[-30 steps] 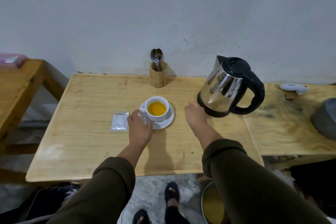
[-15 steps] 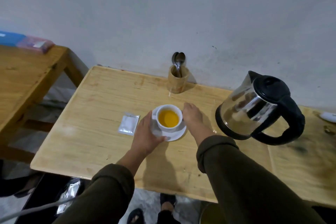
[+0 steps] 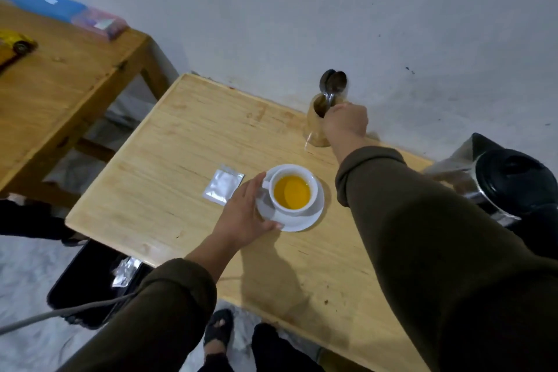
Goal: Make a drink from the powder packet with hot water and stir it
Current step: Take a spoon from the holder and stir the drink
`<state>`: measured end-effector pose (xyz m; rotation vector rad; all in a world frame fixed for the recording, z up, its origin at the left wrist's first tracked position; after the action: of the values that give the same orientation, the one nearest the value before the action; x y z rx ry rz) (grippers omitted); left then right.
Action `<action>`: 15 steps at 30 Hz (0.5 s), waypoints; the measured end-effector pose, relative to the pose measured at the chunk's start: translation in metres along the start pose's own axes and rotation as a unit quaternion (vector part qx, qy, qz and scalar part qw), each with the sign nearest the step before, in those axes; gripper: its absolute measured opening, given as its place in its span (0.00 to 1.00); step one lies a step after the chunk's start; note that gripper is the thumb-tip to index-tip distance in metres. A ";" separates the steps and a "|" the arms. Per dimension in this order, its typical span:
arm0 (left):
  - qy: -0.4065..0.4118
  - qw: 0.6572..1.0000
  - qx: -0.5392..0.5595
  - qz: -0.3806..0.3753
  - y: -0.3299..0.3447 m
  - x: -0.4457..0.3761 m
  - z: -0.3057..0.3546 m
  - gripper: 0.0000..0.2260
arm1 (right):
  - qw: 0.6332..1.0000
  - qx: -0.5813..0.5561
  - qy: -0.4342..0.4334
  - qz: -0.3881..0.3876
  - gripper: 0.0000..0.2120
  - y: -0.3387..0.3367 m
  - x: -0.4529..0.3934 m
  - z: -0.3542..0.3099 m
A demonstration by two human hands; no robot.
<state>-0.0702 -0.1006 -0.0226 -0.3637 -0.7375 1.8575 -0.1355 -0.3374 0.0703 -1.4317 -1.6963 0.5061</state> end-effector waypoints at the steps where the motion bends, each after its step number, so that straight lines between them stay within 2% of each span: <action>1: 0.004 1.000 -0.010 0.002 -0.001 -0.001 0.000 0.50 | 1.000 0.000 0.015 0.014 0.14 -0.001 -0.004 0.001; 7: 0.014 0.999 -0.051 0.007 -0.001 -0.002 -0.001 0.51 | 0.991 0.127 -0.005 0.051 0.17 0.009 -0.021 -0.008; 15: 0.025 0.996 -0.088 0.004 -0.004 -0.004 0.004 0.51 | 0.990 0.111 0.020 0.083 0.18 0.012 -0.031 -0.013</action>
<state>-0.0682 -0.1045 -0.0170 -0.5243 -0.8688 1.7903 -0.1178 -0.3657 0.0581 -1.4161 -1.4457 0.7291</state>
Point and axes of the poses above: each hand's wrist, its own x-axis away from the middle knuckle, its own y-axis out of the palm, z = x × y, the point moved 7 cm from there along -x, towards the middle knuckle, and after that the axes turned 11 degrees about y, right-handed, at the moved point
